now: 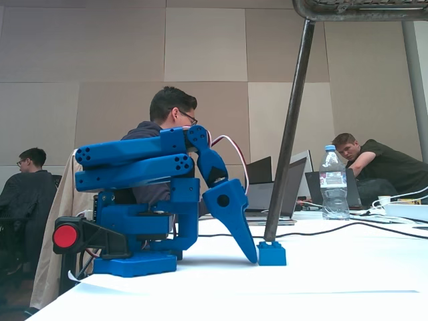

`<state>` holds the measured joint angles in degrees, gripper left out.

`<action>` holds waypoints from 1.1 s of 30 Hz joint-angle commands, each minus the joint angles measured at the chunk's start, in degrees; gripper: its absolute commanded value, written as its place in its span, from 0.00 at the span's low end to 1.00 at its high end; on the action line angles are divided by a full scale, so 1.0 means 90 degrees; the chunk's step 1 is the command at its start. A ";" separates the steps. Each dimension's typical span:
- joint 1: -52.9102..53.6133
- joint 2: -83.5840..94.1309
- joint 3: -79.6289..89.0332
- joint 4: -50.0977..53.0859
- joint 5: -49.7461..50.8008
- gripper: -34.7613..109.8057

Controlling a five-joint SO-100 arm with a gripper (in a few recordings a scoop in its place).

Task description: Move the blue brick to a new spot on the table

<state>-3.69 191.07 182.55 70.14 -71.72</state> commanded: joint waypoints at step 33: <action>-0.0020 0.0020 0.0215 -0.0088 -0.0107 0.24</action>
<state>-3.69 191.07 182.55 70.14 -71.72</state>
